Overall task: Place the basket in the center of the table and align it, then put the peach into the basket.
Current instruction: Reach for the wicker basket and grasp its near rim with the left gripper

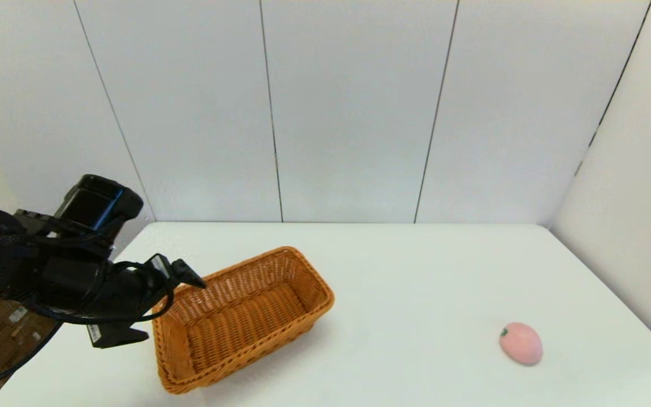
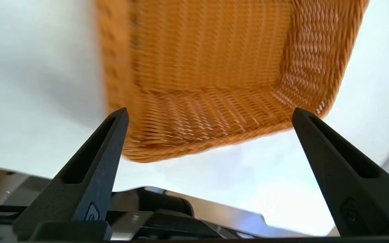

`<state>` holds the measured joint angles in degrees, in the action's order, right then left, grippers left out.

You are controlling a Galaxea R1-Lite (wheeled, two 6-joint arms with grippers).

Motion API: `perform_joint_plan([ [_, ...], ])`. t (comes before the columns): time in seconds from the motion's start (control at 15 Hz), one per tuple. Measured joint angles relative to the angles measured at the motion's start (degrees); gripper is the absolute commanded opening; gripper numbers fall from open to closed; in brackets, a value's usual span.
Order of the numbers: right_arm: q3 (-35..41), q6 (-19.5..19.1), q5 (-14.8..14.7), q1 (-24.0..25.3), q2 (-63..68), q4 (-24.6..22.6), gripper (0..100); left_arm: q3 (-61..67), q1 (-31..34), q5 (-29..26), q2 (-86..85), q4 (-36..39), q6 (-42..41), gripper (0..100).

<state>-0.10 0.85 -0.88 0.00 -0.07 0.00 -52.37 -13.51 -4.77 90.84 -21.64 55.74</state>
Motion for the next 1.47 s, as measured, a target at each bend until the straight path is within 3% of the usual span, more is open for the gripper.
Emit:
perform_joint_plan([
  [0.4,0.00,0.18,0.00,0.00,0.00,0.00,100,2.79,1.44,0.37,-0.46,-1.84,-0.76,100],
  [1.47,0.05,0.24,0.02,0.00,0.00,0.00,100,11.61,2.95,2.24,14.67,16.80,-0.83,100],
])
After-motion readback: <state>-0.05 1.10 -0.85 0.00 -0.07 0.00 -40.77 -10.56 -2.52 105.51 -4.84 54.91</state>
